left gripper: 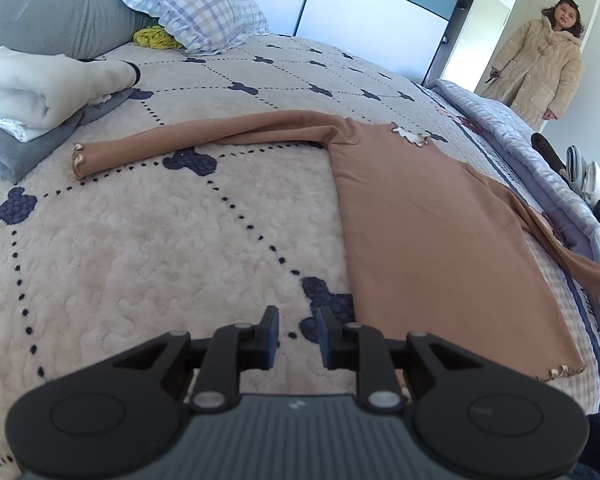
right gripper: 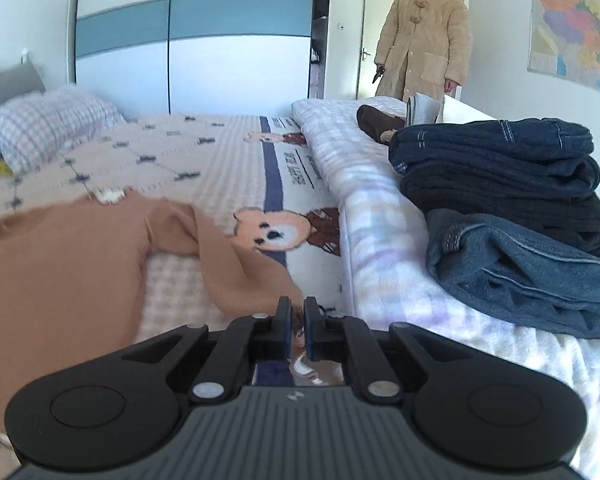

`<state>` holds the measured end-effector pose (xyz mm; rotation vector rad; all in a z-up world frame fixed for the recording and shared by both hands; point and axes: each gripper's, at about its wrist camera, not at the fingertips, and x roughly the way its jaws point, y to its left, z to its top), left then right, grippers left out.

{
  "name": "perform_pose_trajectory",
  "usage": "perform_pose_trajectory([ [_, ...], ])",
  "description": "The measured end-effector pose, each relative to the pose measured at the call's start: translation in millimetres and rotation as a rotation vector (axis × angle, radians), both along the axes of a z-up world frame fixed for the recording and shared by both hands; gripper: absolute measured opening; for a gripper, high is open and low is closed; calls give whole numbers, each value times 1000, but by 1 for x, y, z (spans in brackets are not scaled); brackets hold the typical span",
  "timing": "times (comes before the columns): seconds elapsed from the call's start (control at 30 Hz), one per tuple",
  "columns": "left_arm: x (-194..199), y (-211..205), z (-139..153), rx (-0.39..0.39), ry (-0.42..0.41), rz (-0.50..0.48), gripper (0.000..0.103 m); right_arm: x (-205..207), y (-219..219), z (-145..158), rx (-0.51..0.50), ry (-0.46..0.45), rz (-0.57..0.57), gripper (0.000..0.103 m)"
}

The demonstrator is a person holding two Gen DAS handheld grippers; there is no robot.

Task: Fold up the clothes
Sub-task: 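Grasp the tan top's sleeve cuff with the right gripper, then lift the sleeve with the right gripper and fold it across the body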

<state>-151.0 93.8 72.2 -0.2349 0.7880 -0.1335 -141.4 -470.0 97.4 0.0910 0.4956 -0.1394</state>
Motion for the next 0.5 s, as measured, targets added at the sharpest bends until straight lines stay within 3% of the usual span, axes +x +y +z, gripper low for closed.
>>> perform_pose_trajectory([
  [0.23, -1, 1, 5, -5, -14, -2, 25, 7, -4, 46, 256, -112, 75, 6],
  [0.33, -2, 3, 3, -10, -13, 0, 25, 11, -10, 52, 421, -143, 92, 6],
  [0.43, -3, 8, 3, -21, -12, 9, 25, 11, -34, 50, 662, -188, 39, 6],
  [0.5, -4, 11, 3, -24, -16, 11, 25, 9, -51, 46, 737, -221, -51, 6],
])
